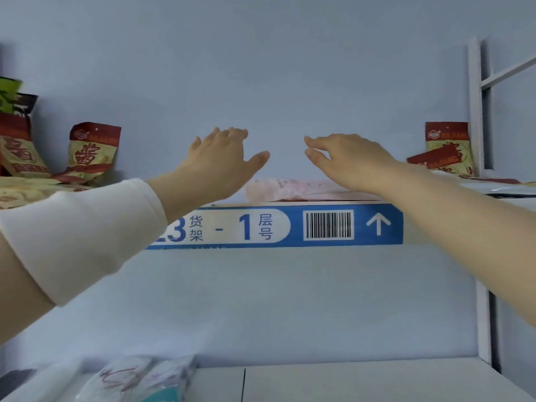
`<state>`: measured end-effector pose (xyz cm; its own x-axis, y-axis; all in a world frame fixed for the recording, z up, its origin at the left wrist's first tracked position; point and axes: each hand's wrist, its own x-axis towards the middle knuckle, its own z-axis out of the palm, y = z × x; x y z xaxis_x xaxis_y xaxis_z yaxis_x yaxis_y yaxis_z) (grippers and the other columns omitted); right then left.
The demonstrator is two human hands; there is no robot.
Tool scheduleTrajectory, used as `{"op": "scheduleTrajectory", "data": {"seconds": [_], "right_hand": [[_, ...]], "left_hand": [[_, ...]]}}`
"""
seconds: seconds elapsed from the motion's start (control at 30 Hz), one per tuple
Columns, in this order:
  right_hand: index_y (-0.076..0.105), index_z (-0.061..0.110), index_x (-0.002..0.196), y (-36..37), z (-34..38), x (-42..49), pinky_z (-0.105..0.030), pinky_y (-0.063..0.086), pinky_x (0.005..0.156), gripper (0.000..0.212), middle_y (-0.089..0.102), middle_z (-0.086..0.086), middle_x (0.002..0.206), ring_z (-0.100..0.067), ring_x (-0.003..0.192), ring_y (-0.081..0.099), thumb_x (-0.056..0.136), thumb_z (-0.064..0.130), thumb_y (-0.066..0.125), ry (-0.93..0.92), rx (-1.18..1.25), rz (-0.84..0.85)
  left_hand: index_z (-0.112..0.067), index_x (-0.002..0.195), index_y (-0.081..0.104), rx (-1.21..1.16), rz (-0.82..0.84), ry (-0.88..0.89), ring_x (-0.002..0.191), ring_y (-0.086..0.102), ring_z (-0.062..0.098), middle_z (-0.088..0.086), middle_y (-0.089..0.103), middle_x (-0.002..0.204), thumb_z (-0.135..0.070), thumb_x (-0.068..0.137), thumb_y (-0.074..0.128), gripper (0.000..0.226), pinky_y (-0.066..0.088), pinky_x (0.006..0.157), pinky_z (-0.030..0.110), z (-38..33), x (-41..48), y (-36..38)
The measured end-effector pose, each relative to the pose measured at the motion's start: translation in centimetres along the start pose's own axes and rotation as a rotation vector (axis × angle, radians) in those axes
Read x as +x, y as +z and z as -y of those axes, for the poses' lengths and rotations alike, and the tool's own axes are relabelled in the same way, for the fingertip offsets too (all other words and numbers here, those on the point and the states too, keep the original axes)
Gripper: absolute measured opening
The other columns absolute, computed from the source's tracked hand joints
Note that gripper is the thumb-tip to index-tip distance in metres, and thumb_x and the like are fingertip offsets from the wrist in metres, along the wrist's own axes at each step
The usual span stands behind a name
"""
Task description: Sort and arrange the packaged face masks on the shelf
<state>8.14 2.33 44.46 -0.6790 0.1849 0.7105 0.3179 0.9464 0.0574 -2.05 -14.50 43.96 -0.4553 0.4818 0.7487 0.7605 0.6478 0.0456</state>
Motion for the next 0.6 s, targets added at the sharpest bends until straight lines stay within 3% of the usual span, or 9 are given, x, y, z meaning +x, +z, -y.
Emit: {"op": "scheduleTrajectory", "data": {"seconds": [0.13,0.3,0.5,0.6], "right_hand": [[0.022,0.026,0.148,0.8,2.1,-1.7,-0.038,0.013,0.114,0.049,0.024,0.0,0.155,-0.021,0.144,0.016,0.101,0.04,0.022,-0.043,-0.057,0.005],[0.024,0.022,0.147,0.1,4.6,-4.7,-0.038,0.007,0.116,0.048,0.025,-0.003,0.154,-0.022,0.145,0.013,0.101,0.037,0.023,-0.051,-0.026,-0.068],[0.029,0.016,0.146,-0.8,9.7,-9.8,-0.04,0.009,0.115,0.047,0.032,-0.006,0.151,-0.026,0.144,0.016,0.101,0.032,0.028,-0.136,-0.034,-0.139],[0.044,0.007,0.137,0.9,13.1,-13.3,-0.05,0.021,0.111,0.05,0.047,-0.015,0.14,-0.036,0.136,0.033,0.097,0.033,0.03,-0.194,0.03,-0.206]], "left_hand": [[-0.014,0.148,0.022,0.052,0.017,-0.025,0.143,0.017,0.028,0.008,0.024,0.155,-0.05,0.097,0.031,0.064,0.013,0.116,0.044,0.6,-2.3,-0.5],[-0.014,0.149,0.019,0.101,0.015,0.005,0.146,0.007,0.025,0.006,0.017,0.157,-0.05,0.097,0.031,0.065,0.006,0.118,0.044,1.5,-5.5,-2.3],[-0.017,0.149,0.018,0.116,-0.036,0.082,0.147,0.003,0.022,0.004,0.014,0.158,-0.048,0.097,0.031,0.062,0.001,0.117,0.041,3.1,-11.5,-5.7],[-0.018,0.149,0.02,0.085,-0.027,0.106,0.147,0.005,0.02,0.002,0.017,0.158,-0.047,0.097,0.033,0.061,0.002,0.117,0.038,5.2,-15.8,-6.2]]}}
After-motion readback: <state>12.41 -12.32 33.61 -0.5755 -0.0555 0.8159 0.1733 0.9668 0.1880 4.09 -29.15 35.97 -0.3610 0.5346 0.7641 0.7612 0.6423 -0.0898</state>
